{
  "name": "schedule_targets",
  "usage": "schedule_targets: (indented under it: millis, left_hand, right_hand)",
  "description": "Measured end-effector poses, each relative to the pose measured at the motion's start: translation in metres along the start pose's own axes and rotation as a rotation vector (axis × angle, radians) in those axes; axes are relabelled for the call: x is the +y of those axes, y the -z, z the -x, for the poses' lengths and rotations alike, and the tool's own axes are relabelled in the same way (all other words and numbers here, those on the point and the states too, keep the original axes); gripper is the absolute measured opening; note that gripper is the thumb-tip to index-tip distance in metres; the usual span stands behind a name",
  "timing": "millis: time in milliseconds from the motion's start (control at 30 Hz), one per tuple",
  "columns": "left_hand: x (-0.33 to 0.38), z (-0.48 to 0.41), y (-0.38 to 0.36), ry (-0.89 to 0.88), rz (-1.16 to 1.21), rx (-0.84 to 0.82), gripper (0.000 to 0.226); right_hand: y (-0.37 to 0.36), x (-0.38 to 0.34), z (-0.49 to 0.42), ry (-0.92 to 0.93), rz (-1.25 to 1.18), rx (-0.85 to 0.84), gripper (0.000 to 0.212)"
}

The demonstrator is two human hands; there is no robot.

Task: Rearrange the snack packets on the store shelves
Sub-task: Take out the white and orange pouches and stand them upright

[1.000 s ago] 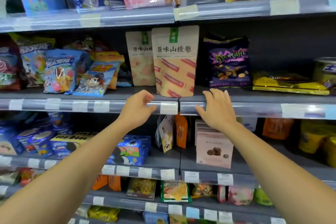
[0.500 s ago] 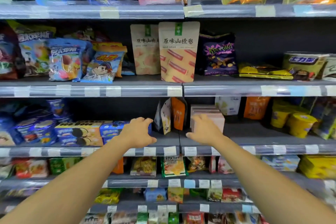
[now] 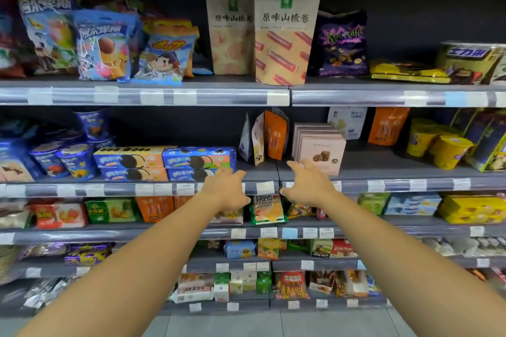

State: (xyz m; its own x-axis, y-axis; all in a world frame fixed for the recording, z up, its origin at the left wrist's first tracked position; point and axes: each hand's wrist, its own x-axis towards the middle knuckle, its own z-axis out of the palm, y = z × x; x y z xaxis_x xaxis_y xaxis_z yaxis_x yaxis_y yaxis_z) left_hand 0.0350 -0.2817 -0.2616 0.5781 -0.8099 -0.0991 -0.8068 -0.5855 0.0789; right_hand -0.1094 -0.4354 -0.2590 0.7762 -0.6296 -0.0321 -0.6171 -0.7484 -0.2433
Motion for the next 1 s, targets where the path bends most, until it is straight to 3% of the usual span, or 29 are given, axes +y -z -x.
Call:
schedule_targets:
  millis: [267, 400, 533, 767, 1000]
  left_hand:
    - [0.009, -0.067, -0.024, 0.027, 0.165, -0.053, 0.079]
    - [0.017, -0.117, -0.033, 0.084, 0.4, -0.071, 0.078]
    - [0.026, -0.171, -0.046, 0.231, 0.721, 0.036, 0.067]
    - [0.034, -0.249, -0.077, 0.538, 1.044, 0.19, 0.04]
    - [0.033, -0.293, -0.087, 0.635, 1.032, 0.298, 0.035]
  right_hand:
    - [-0.031, 0.009, -0.063, 0.007, -0.06, -0.019, 0.084]
    - [-0.041, 0.021, -0.116, -0.018, -0.164, -0.05, 0.082]
    - [-0.054, 0.025, -0.178, -0.121, -0.397, -0.002, 0.072]
    - [-0.079, 0.027, -0.262, -0.369, -0.816, 0.136, 0.059]
    - [-0.097, 0.033, -0.303, -0.421, -0.868, 0.218, 0.034]
